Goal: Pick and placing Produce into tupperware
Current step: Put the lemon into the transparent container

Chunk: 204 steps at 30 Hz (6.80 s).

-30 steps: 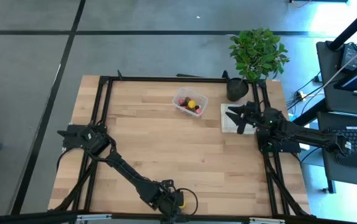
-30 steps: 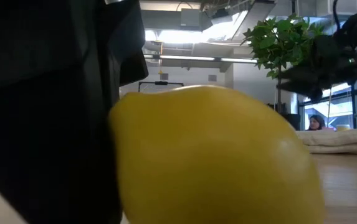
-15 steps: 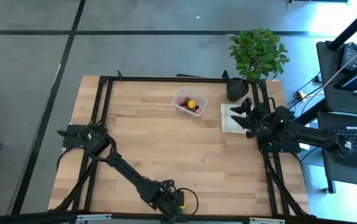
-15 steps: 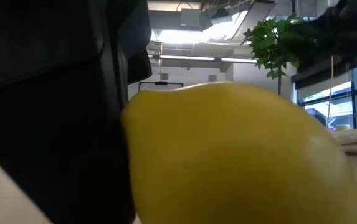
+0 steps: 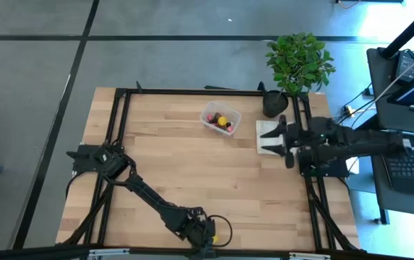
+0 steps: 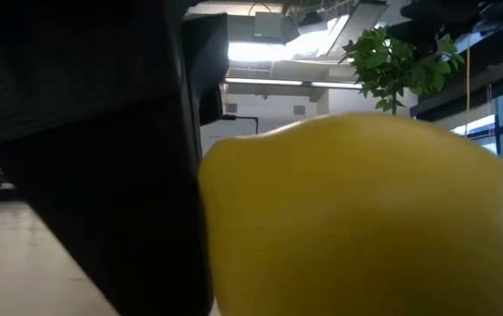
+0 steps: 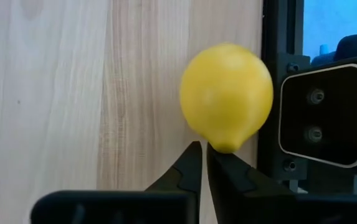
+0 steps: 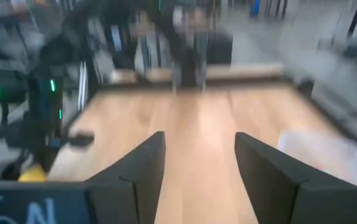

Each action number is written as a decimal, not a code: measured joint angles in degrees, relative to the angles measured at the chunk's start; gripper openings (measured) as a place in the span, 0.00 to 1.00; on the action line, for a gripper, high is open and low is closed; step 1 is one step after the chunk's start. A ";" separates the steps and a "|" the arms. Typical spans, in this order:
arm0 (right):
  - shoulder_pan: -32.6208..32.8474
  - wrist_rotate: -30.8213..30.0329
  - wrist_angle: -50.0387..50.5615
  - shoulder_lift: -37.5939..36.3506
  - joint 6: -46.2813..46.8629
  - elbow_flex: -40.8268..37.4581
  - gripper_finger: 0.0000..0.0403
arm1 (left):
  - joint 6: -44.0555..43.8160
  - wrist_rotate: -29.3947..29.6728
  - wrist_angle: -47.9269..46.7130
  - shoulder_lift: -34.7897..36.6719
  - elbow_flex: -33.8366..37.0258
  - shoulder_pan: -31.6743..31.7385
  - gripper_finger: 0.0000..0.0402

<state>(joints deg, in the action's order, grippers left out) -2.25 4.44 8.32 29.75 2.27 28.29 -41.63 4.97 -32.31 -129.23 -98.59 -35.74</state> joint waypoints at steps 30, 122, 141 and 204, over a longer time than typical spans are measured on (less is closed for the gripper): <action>35.52 -13.90 13.55 57.81 33.76 23.17 0.48 | -1.42 -0.04 -0.18 0.00 0.00 -0.66 0.05; 45.43 -28.88 -8.12 94.43 21.45 50.02 0.70 | 1.02 3.49 0.29 -0.02 0.00 -1.58 0.02; 44.12 -27.04 -9.27 96.33 21.17 50.02 0.62 | 1.75 4.98 0.86 -0.02 0.02 -1.62 0.00; 41.56 -24.91 -20.18 98.06 12.58 49.91 0.50 | 3.89 4.81 -0.03 -0.04 0.15 -1.78 0.03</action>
<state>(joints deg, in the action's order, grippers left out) 39.31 -20.47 -11.86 127.81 14.85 78.19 -37.74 9.78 -32.34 -129.27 -98.43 -37.52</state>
